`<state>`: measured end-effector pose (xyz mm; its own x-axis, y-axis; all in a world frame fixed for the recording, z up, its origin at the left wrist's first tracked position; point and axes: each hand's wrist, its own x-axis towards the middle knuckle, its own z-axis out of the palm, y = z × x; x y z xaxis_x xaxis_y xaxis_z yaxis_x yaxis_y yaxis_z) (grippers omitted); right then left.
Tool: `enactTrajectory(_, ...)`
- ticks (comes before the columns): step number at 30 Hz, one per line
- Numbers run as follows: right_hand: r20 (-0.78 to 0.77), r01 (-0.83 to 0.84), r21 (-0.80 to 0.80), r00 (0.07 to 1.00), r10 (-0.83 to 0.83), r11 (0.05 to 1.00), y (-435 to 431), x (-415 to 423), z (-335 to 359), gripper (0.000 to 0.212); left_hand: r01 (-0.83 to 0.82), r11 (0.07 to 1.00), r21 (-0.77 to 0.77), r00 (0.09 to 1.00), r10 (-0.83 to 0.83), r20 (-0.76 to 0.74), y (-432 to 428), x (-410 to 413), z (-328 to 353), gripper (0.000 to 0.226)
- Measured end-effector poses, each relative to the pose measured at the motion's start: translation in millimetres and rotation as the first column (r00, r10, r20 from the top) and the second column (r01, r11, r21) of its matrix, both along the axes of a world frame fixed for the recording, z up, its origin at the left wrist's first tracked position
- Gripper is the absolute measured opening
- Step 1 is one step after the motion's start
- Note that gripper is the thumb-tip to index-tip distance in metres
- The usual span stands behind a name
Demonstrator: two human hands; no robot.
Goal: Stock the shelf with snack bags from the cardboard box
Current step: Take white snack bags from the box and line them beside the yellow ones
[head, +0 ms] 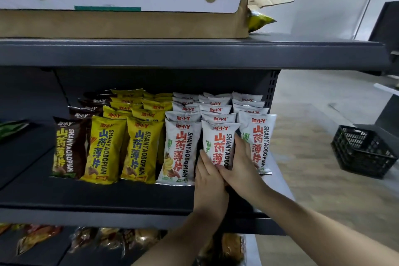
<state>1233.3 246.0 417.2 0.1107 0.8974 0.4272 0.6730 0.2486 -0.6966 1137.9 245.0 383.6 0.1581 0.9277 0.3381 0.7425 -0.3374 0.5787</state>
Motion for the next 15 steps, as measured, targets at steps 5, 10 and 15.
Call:
enactTrajectory(5, 0.083, -0.024, -0.037, 0.996, 0.027, 0.999, 2.5, 1.7, -10.1, 0.095, -0.033, 0.999, -0.004, 0.999, 0.033, -0.005, 6.6, 1.7, -5.6, 0.084)
enactTrajectory(10, 0.132, 0.006, -0.049, 0.991, 0.001, 0.999, 11.0, 3.4, -13.8, 0.09, -0.083, 0.996, 0.023, 0.996, 0.084, -0.034, 16.8, 3.4, -15.1, 0.09)
enactTrajectory(15, 0.058, -0.019, -0.069, 0.998, 0.023, 0.997, 12.5, 8.7, -10.9, 0.089, -0.016, 0.99, 0.142, 1.0, 0.017, -0.01, 2.4, -9.8, -9.8, 0.072)
